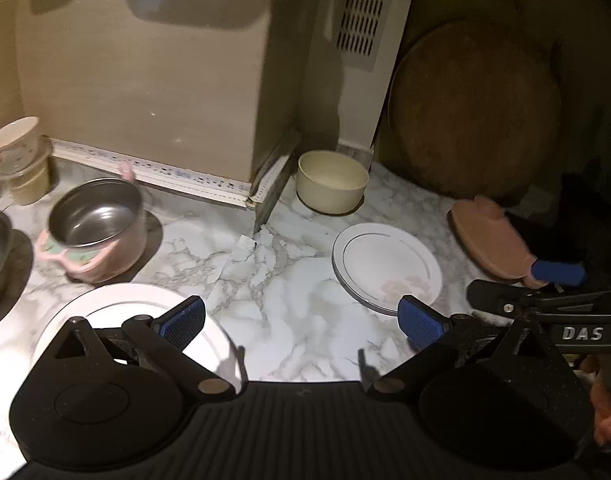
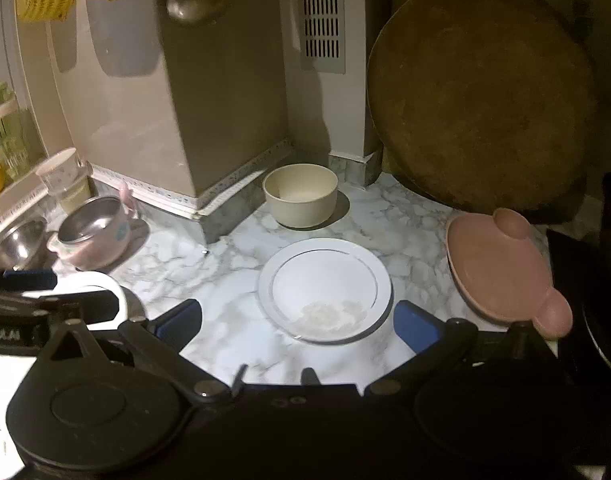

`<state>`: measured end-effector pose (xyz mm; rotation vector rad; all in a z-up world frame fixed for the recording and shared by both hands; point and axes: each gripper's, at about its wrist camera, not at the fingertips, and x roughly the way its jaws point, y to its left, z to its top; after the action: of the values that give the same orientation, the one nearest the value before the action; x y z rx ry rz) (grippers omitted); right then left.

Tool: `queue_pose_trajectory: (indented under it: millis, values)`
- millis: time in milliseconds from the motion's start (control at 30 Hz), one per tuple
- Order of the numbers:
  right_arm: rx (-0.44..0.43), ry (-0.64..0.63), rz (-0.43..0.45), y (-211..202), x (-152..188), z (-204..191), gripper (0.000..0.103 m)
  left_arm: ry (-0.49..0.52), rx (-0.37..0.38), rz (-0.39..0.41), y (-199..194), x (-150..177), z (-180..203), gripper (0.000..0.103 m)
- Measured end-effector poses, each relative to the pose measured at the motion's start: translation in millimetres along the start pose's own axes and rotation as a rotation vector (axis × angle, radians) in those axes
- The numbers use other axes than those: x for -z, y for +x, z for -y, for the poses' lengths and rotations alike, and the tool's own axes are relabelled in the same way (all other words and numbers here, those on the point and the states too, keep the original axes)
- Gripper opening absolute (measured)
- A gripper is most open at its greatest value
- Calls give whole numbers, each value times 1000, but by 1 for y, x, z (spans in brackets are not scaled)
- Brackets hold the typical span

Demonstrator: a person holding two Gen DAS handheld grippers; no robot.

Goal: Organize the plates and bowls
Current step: 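Close both grippers on the rim of the small white plate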

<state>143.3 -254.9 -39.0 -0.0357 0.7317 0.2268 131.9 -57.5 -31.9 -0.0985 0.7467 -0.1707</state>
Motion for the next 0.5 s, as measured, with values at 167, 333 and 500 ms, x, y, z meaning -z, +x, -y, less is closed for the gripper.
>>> queue_pose_trajectory:
  millis: [167, 333, 500]
  values:
    - [16, -14, -50, 38, -5, 29, 94, 4, 15, -54, 44, -11, 10, 102]
    - [14, 17, -108, 75, -10, 59, 85, -18, 50, -105, 82, -23, 20, 102]
    - [-19, 69, -158, 101, -12, 83, 79, -21, 55, -122, 112, -32, 30, 99]
